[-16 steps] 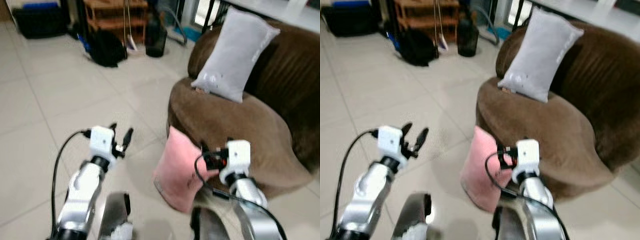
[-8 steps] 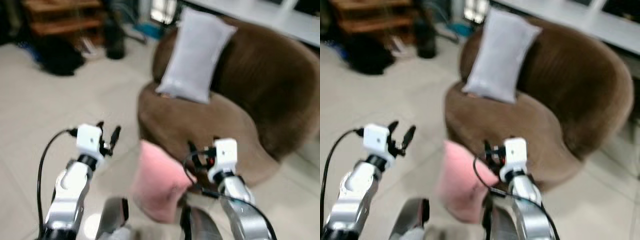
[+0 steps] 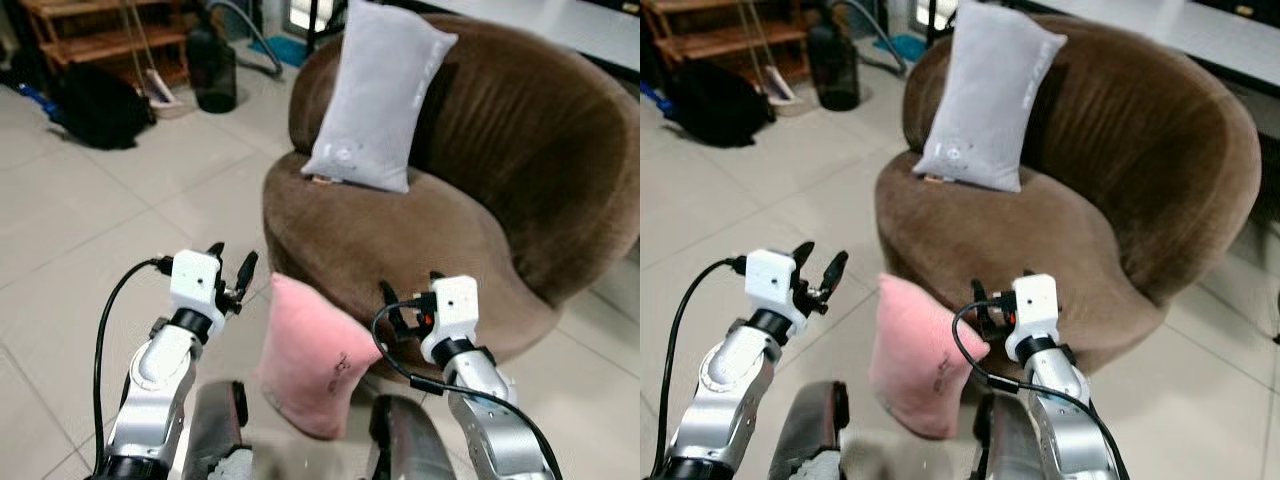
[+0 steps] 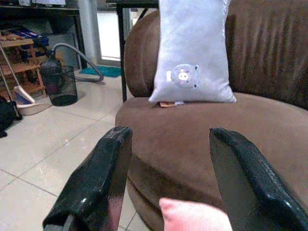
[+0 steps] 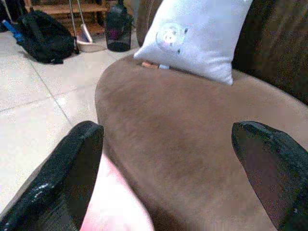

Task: Move the pillow to the sofa from floor

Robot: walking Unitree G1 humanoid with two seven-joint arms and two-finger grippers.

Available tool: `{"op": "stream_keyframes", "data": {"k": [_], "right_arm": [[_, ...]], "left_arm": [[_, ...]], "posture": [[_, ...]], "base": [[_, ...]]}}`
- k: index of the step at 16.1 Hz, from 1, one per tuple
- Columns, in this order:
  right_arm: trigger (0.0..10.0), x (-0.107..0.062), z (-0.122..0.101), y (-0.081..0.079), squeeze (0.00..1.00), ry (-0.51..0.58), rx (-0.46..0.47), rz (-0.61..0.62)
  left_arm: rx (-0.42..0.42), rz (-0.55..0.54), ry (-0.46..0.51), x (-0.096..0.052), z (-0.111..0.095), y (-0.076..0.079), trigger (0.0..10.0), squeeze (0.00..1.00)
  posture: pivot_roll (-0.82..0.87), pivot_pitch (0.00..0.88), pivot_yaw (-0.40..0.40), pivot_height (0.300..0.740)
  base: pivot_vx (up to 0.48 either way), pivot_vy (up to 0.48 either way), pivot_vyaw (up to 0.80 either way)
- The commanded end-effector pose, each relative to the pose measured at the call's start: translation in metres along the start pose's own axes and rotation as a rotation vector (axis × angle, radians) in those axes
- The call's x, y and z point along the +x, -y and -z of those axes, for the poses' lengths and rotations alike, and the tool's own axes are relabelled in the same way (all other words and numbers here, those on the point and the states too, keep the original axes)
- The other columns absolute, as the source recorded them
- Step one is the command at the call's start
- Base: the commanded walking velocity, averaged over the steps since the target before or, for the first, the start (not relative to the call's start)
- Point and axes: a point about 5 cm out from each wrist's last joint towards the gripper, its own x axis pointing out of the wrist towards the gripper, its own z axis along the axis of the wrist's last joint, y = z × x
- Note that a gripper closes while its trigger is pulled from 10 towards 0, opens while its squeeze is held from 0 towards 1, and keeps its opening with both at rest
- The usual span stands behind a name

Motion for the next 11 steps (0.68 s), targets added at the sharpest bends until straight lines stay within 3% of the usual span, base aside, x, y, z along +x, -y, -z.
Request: {"op": "stream_keyframes", "data": {"k": [1, 7, 8, 9, 11], "right_arm": [[10.0, 0.001, 0.003, 0.004, 0.00, -0.010, 0.009, 0.008], [10.0, 0.017, 0.011, 0.005, 0.00, -0.047, 0.060, -0.011], [10.0, 0.019, 0.013, 0.005, 0.20, -0.061, 0.084, -0.010], [10.0, 0.024, 0.015, 0.006, 1.00, -0.068, 0.157, 0.015], [10.0, 0.033, 0.018, 0.011, 1.00, -0.079, 0.287, 0.090]], "left_arm": [[-0.002, -0.008, -0.013, 0.000, 0.004, 0.001, 10.0, 0.00], [0.034, 0.059, -0.005, -0.004, -0.001, 0.002, 10.0, 0.00], [0.040, 0.068, -0.007, -0.004, -0.001, 0.001, 10.0, 0.00], [0.038, 0.092, -0.006, -0.003, -0.001, 0.000, 10.0, 0.00], [0.030, 0.183, -0.012, -0.005, 0.000, 0.004, 10.0, 0.00]], "posture": [[0.11, 0.036, -0.095, 0.525], [0.12, 0.114, -0.083, 0.490], [0.13, 0.125, -0.074, 0.490], [0.13, 0.141, -0.066, 0.490], [0.15, 0.178, -0.050, 0.490]], "base": [[0.000, 0.000, 0.00], [0.000, 0.000, 0.00], [0.000, 0.000, 0.00], [0.000, 0.000, 0.00], [0.000, 0.000, 0.00]]}}
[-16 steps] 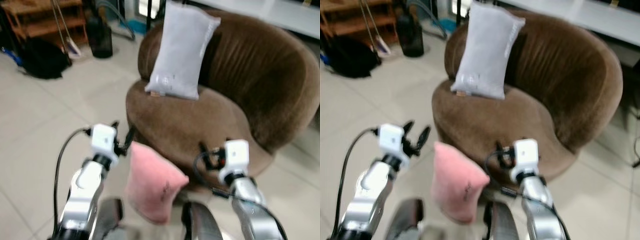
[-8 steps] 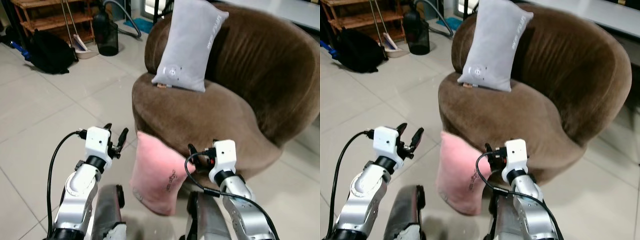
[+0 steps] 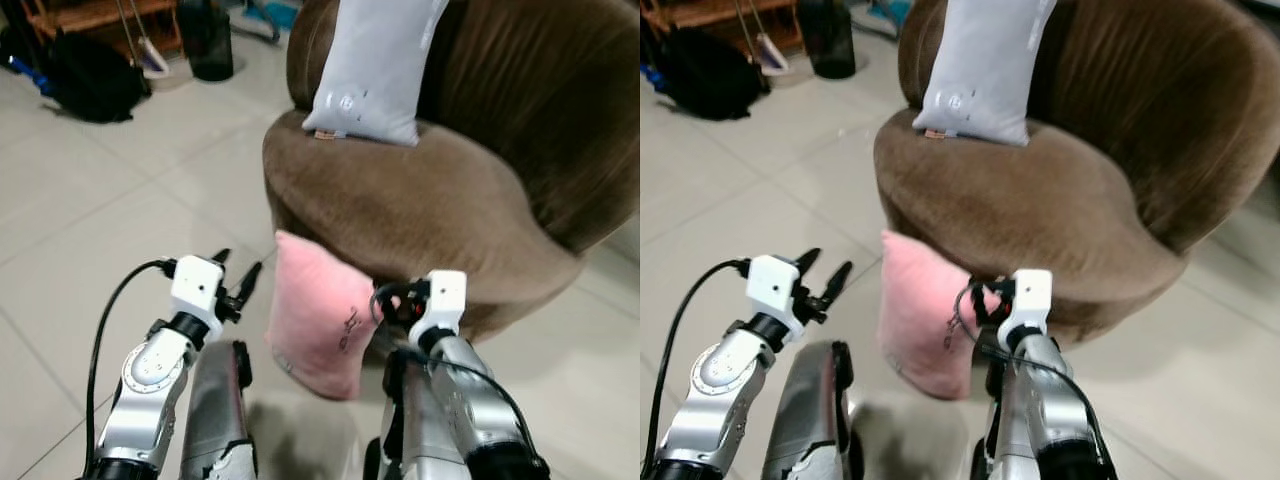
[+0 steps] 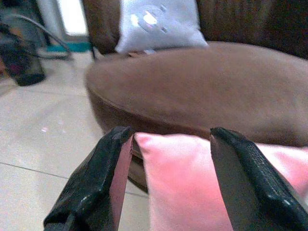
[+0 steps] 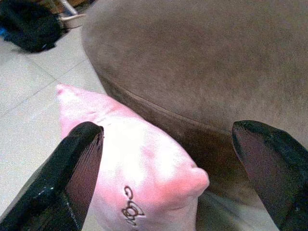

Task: Move the pillow to the sofa from floor

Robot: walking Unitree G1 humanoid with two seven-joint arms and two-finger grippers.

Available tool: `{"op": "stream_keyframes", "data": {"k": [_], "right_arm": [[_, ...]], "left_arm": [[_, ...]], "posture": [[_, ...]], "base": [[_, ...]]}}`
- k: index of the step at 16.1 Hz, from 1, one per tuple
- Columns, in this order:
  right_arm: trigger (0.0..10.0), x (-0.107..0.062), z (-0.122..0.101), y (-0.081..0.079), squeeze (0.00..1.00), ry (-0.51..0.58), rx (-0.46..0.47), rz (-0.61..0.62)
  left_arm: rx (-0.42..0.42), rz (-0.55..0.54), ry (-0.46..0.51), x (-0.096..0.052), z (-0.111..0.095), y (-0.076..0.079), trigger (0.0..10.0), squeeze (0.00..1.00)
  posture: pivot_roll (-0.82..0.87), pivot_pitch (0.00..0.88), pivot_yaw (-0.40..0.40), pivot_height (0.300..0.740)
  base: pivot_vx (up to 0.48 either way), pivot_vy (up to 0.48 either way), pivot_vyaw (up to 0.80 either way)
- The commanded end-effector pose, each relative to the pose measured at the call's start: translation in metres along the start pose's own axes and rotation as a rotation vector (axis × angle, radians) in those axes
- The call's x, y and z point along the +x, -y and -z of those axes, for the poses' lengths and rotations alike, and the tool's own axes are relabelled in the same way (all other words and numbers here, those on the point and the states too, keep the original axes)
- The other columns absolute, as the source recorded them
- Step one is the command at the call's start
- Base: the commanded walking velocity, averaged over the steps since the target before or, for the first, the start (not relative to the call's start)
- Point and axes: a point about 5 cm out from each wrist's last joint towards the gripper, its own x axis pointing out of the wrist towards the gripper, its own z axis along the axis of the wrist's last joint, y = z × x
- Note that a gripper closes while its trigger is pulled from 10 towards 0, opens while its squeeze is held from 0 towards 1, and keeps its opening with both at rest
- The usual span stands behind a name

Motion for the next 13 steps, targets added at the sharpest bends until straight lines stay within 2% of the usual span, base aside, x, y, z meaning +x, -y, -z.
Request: {"op": "stream_keyframes", "data": {"k": [1, 3, 5, 8, 10, 12, 13], "right_arm": [[10.0, 0.000, 0.001, 0.007, 1.00, 0.002, 0.051, 0.050], [10.0, 0.007, 0.000, 0.016, 1.00, 0.039, 0.217, 0.142], [10.0, 0.013, -0.003, 0.029, 1.00, 0.063, 0.297, 0.229], [10.0, 0.017, -0.006, 0.037, 1.00, 0.082, 0.339, 0.296], [10.0, 0.021, -0.011, 0.041, 1.00, 0.119, 0.434, 0.304], [10.0, 0.024, -0.011, 0.035, 1.00, 0.123, 0.476, 0.287], [10.0, 0.027, -0.008, 0.030, 1.00, 0.101, 0.475, 0.271]], "left_arm": [[0.000, 0.054, 0.006, -0.002, -0.002, 0.003, 10.0, 0.00], [-0.021, 0.206, -0.001, -0.013, -0.011, 0.007, 10.0, 0.00], [-0.038, 0.327, -0.009, -0.017, -0.020, 0.010, 10.0, 0.00], [-0.039, 0.388, -0.007, -0.019, -0.030, 0.008, 10.0, 0.00], [-0.048, 0.406, -0.018, -0.016, -0.031, 0.006, 10.0, 0.00], [-0.069, 0.414, -0.039, -0.013, -0.024, 0.003, 10.0, 0.00], [-0.084, 0.418, -0.063, -0.011, -0.011, 0.004, 10.0, 0.00]], "posture": [[0.16, 0.198, -0.041, 0.490], [0.20, 0.238, -0.011, 0.490], [0.23, 0.267, 0.012, 0.490], [0.26, 0.298, 0.045, 0.490], [0.27, 0.307, 0.062, 0.490], [0.27, 0.310, 0.075, 0.490], [0.27, 0.314, 0.079, 0.490]], "base": [[0.000, 0.000, 0.00], [0.000, 0.000, 0.00], [0.000, 0.000, 0.00], [0.000, 0.000, 0.00], [0.000, 0.000, 0.00], [0.000, 0.000, 0.00], [0.000, 0.000, 0.00]]}}
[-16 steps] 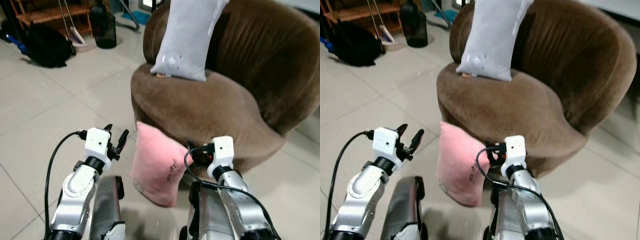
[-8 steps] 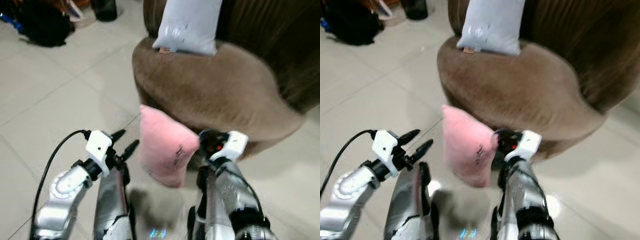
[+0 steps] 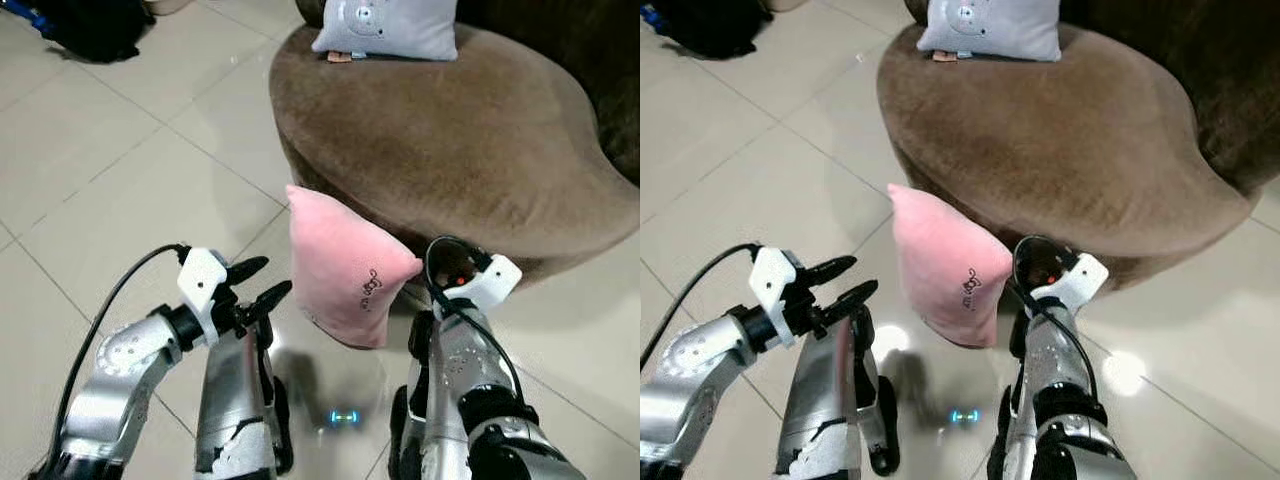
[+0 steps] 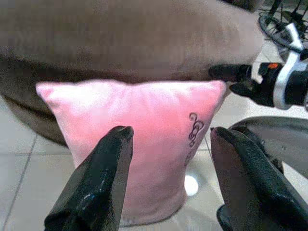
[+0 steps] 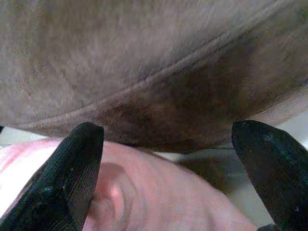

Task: Move the pillow to the sofa from floor

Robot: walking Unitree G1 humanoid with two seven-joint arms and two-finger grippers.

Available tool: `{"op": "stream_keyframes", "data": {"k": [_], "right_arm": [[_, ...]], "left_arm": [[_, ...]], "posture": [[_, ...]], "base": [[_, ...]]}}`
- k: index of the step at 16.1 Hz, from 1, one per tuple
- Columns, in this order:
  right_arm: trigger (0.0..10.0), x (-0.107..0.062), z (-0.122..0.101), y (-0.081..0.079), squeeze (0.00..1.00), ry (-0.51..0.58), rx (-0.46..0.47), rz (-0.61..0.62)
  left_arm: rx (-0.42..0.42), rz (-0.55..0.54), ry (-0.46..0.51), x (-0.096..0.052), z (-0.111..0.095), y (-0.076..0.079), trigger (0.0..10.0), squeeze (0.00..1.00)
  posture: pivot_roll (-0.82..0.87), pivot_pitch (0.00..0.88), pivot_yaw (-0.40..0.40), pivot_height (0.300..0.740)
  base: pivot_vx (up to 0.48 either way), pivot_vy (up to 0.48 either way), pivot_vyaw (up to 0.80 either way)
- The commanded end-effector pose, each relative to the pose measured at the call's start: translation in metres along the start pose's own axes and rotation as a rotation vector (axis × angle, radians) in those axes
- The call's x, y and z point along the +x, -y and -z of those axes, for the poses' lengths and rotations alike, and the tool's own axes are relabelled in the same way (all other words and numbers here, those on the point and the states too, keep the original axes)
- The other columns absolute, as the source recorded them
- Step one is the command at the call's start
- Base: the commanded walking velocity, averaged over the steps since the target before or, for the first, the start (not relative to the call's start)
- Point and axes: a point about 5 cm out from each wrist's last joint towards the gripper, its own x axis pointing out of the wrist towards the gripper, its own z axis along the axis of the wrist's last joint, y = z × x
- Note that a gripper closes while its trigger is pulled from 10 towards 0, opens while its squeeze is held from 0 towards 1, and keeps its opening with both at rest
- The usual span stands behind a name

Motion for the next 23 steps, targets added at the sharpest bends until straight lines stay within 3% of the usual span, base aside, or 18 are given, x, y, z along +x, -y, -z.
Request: {"op": "stream_keyframes", "data": {"k": [1, 2, 3, 4, 7, 9, 10, 11, 12, 13, 14, 15, 16, 17, 18, 20, 22, 23], "right_arm": [[10.0, -0.003, 0.011, 0.001, 1.00, -0.038, 0.017, 0.003], [10.0, -0.002, 0.015, -0.003, 1.00, -0.053, 0.030, -0.005], [10.0, -0.002, 0.018, -0.008, 0.78, -0.061, 0.062, -0.033], [10.0, -0.002, 0.018, -0.010, 0.00, -0.060, 0.067, -0.042], [10.0, -0.003, 0.022, -0.027, 0.00, -0.064, 0.095, -0.161], [10.0, -0.004, 0.025, -0.033, 0.00, -0.072, 0.088, -0.214], [10.0, -0.004, 0.025, -0.034, 0.00, -0.073, 0.073, -0.221], [10.0, -0.004, 0.024, -0.035, 0.00, -0.071, 0.068, -0.222], [10.0, -0.002, 0.023, -0.033, 0.00, -0.075, 0.056, -0.224], [10.0, -0.002, 0.022, -0.033, 0.00, -0.082, 0.045, -0.233], [10.0, -0.001, 0.022, -0.032, 0.00, -0.100, 0.012, -0.250], [10.0, 0.001, 0.020, -0.032, 0.00, -0.111, -0.009, -0.262], [10.0, 0.002, 0.019, -0.032, 0.00, -0.117, -0.024, -0.264], [10.0, 0.004, 0.017, -0.033, 0.00, -0.128, -0.042, -0.271], [10.0, 0.005, 0.017, -0.032, 0.00, -0.136, -0.051, -0.273], [10.0, 0.004, 0.018, -0.033, 0.00, -0.143, -0.048, -0.281], [10.0, 0.003, 0.023, -0.037, 0.00, -0.164, -0.026, -0.304], [10.0, 0.001, 0.027, -0.040, 0.00, -0.180, -0.025, -0.318]], "left_arm": [[-0.031, 0.012, -0.046, -0.002, 0.019, 0.003, 10.0, 0.00], [-0.048, 0.013, -0.072, 0.002, 0.034, 0.004, 10.0, 0.00], [-0.070, 0.003, -0.117, 0.009, 0.059, 0.007, 10.0, 0.00], [-0.076, 0.000, -0.132, 0.011, 0.066, 0.009, 10.0, 0.00], [-0.118, -0.040, -0.239, 0.013, 0.100, 0.010, 10.0, 0.00], [-0.115, -0.046, -0.251, 0.013, 0.106, 0.011, 10.0, 0.00], [-0.101, -0.082, -0.212, 0.018, 0.100, 0.004, 10.0, 0.00], [-0.082, -0.183, -0.161, 0.022, 0.090, -0.009, 10.0, 0.00], [-0.077, -0.393, -0.083, 0.026, 0.074, -0.033, 10.0, 0.00], [-0.105, -0.466, -0.051, 0.025, 0.068, -0.044, 10.0, 0.00], [-0.101, -0.511, 0.028, 0.012, 0.044, -0.074, 10.0, 0.00], [-0.038, -0.500, 0.099, -0.005, 0.013, -0.101, 10.0, 0.00], [0.026, -0.466, 0.128, -0.002, -0.013, -0.110, 10.0, 0.00], [0.049, -0.247, 0.156, 0.013, -0.031, -0.089, 10.0, 0.00], [0.048, -0.074, 0.143, 0.021, -0.032, -0.061, 10.0, 0.00], [0.020, 0.108, 0.129, 0.025, -0.031, -0.029, 10.0, 0.00], [-0.018, 0.217, 0.079, 0.020, -0.030, -0.013, 10.0, 0.00], [-0.025, 0.225, 0.061, 0.017, -0.031, -0.013, 10.0, 0.00]], "posture": [[0.27, 0.314, 0.079, 0.490], [0.27, 0.316, 0.082, 0.490], [0.27, 0.316, 0.082, 0.490], [0.27, 0.316, 0.082, 0.490], [0.28, 0.316, 0.088, 0.490], [0.28, 0.311, 0.088, 0.490], [0.26, 0.299, 0.081, 0.490], [0.25, 0.281, 0.065, 0.490], [0.24, 0.251, 0.038, 0.490], [0.24, 0.237, 0.023, 0.490], [0.24, 0.203, -0.021, 0.490], [0.24, 0.196, -0.033, 0.490], [0.24, 0.186, -0.059, 0.490], [0.23, 0.183, -0.081, 0.490], [0.23, 0.183, -0.081, 0.490], [0.23, 0.183, -0.081, 0.490], [0.24, 0.193, -0.070, 0.490], [0.24, 0.198, -0.068, 0.490]], "base": [[0.000, 0.000, 0.00], [0.000, 0.000, 0.00], [0.000, 0.000, 0.00], [0.000, 0.000, 0.00], [0.000, 0.000, 0.00], [0.000, 0.000, 0.00], [0.000, 0.000, 0.00], [0.000, 0.000, 0.00], [0.000, 0.000, 0.00], [0.000, 0.000, 0.00], [0.000, 0.000, 0.00], [0.000, 0.000, 0.00], [0.000, 0.000, 0.00], [0.000, 0.000, 0.00], [0.000, 0.000, 0.00], [0.000, 0.000, 0.00], [0.000, 0.000, 0.00], [0.000, 0.000, 0.00]]}}
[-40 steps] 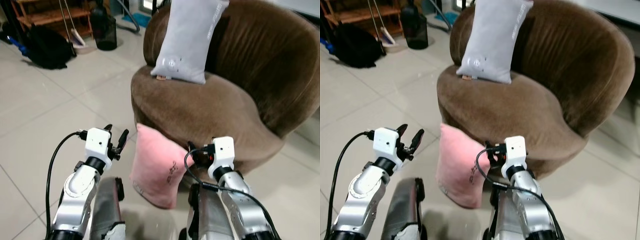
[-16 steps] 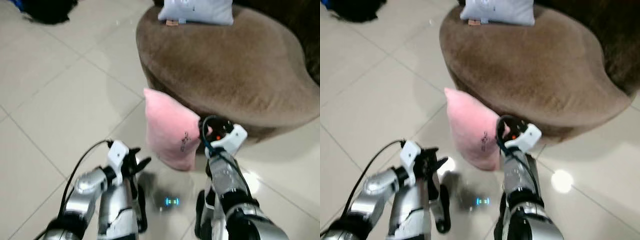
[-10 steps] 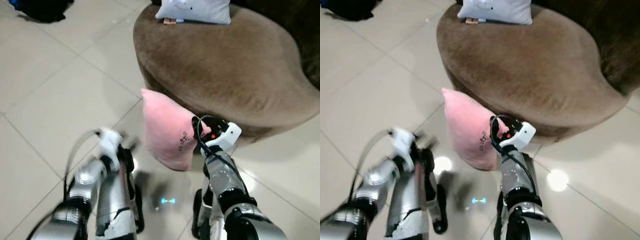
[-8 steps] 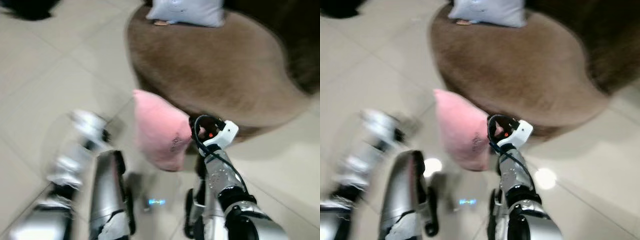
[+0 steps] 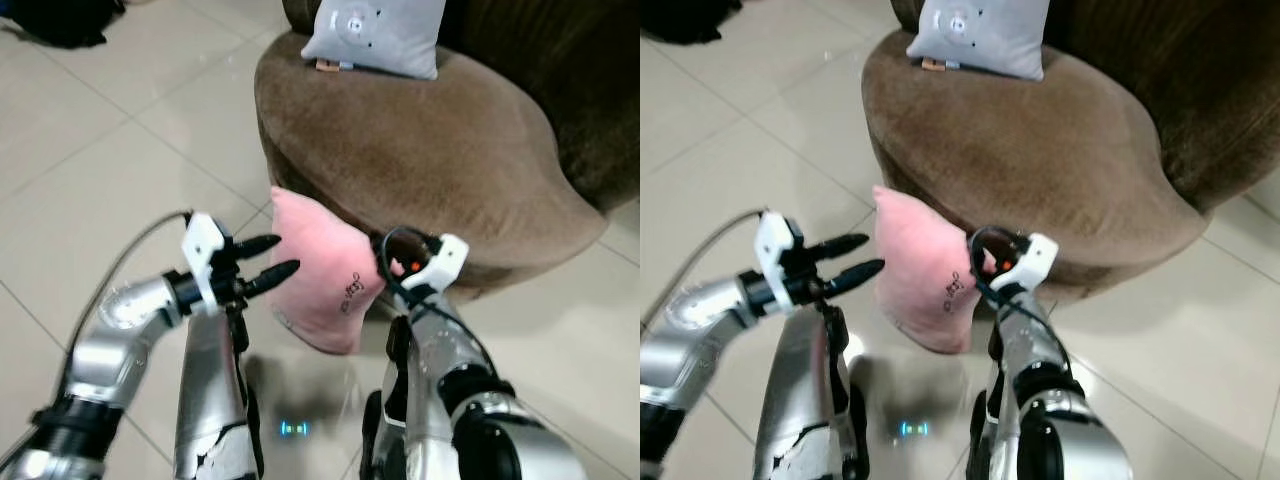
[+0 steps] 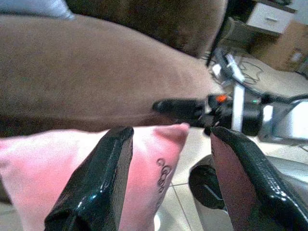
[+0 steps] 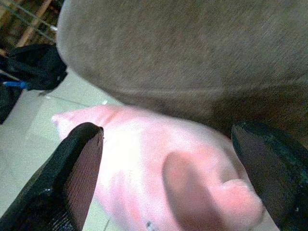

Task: Move the pillow to the sofa from floor

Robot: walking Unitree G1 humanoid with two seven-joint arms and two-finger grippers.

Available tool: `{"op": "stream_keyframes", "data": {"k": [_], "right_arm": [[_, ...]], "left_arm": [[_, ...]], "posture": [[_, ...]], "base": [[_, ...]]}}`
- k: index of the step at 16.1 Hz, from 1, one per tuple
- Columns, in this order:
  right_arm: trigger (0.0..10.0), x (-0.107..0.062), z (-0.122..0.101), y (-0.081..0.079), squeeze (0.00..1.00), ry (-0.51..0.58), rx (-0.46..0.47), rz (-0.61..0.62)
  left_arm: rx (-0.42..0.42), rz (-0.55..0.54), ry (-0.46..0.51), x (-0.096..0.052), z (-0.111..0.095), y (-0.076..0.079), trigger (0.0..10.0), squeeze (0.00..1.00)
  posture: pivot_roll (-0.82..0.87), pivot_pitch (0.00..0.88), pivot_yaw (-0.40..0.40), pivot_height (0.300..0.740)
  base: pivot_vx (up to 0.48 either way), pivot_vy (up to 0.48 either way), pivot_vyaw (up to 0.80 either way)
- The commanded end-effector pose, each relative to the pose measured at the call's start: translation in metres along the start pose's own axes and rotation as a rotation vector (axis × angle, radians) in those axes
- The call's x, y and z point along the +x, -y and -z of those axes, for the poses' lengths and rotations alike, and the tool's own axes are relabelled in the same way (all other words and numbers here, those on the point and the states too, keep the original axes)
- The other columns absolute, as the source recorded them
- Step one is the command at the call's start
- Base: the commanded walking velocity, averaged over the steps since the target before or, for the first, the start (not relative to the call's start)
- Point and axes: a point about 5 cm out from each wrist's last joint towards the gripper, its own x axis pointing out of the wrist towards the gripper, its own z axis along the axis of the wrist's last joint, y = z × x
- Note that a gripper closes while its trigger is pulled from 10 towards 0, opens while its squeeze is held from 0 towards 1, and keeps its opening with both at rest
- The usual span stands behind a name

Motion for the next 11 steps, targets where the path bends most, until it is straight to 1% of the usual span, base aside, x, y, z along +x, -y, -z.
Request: {"op": "stream_keyframes", "data": {"k": [1, 2, 3, 4, 5, 8, 9, 10, 11], "right_arm": [[10.0, -0.004, 0.012, 0.001, 0.00, -0.049, 0.003, -0.001], [10.0, -0.004, 0.016, 0.000, 0.00, -0.063, 0.000, 0.000], [10.0, -0.004, 0.017, -0.001, 0.00, -0.069, -0.003, 0.001], [10.0, -0.004, 0.021, -0.001, 0.00, -0.086, -0.007, 0.014], [10.0, -0.004, 0.022, -0.001, 0.00, -0.090, -0.007, 0.018], [10.0, -0.005, 0.030, -0.006, 0.00, -0.105, 0.002, 0.015], [10.0, -0.005, 0.029, -0.004, 0.00, -0.090, -0.024, 0.054], [10.0, -0.006, 0.029, -0.001, 0.00, -0.079, -0.030, 0.085], [10.0, -0.007, 0.023, 0.009, 0.00, -0.027, -0.002, 0.196]], "left_arm": [[-0.035, 0.021, -0.017, -0.002, 0.002, 0.001, 10.0, 0.00], [-0.041, 0.021, -0.028, -0.005, -0.001, -0.004, 10.0, 0.00], [-0.042, 0.024, -0.035, -0.006, -0.002, -0.004, 10.0, 0.00], [-0.061, 0.030, -0.048, -0.007, -0.003, -0.011, 10.0, 0.00], [-0.067, 0.029, -0.056, -0.008, -0.004, -0.012, 10.0, 0.00], [-0.085, 0.025, -0.085, -0.002, -0.002, -0.021, 10.0, 0.00], [-0.083, 0.021, -0.085, -0.001, 0.000, -0.021, 10.0, 0.00], [-0.083, 0.022, -0.085, 0.000, 0.000, -0.021, 10.0, 0.00], [-0.093, 0.028, -0.076, 0.002, -0.002, -0.020, 10.0, 0.00]], "posture": [[0.25, 0.209, -0.062, 0.490], [0.25, 0.213, -0.060, 0.490], [0.25, 0.213, -0.060, 0.490], [0.26, 0.220, -0.056, 0.490], [0.26, 0.220, -0.056, 0.490], [0.26, 0.231, -0.043, 0.490], [0.27, 0.234, -0.040, 0.490], [0.27, 0.239, -0.036, 0.490], [0.28, 0.250, -0.029, 0.490]], "base": [[0.000, 0.000, 0.00], [0.000, 0.000, 0.00], [0.000, 0.000, 0.00], [0.000, 0.000, 0.00], [0.000, 0.000, 0.00], [0.000, 0.000, 0.00], [0.000, 0.000, 0.00], [0.000, 0.000, 0.00], [0.000, 0.000, 0.00]]}}
